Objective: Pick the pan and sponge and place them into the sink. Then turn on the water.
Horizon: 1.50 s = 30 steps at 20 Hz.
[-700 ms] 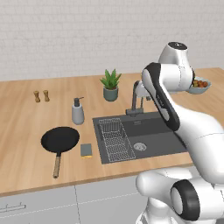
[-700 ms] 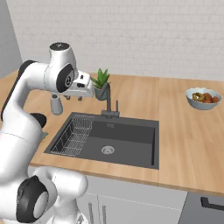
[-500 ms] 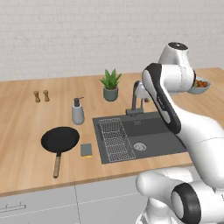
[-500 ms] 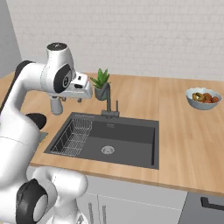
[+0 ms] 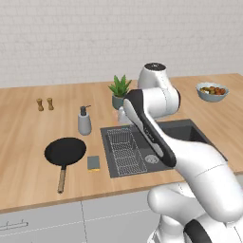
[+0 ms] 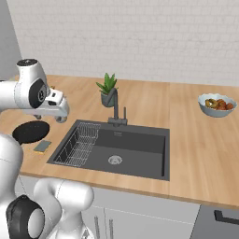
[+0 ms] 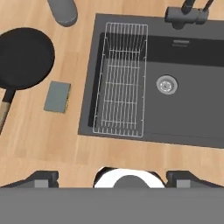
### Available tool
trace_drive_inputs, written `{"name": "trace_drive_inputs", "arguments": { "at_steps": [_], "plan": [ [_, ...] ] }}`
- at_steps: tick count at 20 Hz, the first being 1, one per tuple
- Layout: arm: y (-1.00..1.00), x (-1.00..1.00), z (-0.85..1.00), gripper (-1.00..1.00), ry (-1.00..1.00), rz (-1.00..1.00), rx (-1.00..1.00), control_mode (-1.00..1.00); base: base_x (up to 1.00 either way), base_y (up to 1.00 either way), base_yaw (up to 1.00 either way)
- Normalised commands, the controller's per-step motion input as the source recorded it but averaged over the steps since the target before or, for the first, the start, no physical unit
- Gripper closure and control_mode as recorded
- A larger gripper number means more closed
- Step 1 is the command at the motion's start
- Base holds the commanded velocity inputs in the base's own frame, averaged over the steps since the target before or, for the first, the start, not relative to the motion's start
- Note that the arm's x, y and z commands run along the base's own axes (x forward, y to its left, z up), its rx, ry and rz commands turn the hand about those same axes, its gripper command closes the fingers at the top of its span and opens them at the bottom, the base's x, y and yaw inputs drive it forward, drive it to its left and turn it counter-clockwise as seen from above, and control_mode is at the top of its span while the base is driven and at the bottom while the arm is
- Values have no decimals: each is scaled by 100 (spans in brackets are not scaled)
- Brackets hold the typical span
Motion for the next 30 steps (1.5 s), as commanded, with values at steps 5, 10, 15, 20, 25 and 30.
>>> {"name": "trace_drive_inputs", "arguments": {
  "at_steps": [5, 10, 15, 20, 25, 30],
  "plan": [
    [100, 10, -45, -100, 21, -1, -4, -100, 0, 0, 0],
    [27, 0, -20, -100, 8, 2, -3, -100, 0, 0, 0],
    [95, 20, -55, -100, 0, 0, 0, -100, 0, 0, 0],
    [100, 17, -48, -100, 4, 0, 0, -100, 0, 0, 0],
    [97, 33, -43, -100, 12, 0, 0, -100, 0, 0, 0],
    [63, 20, -40, -100, 11, 0, 0, -100, 0, 0, 0]
  ]
}}
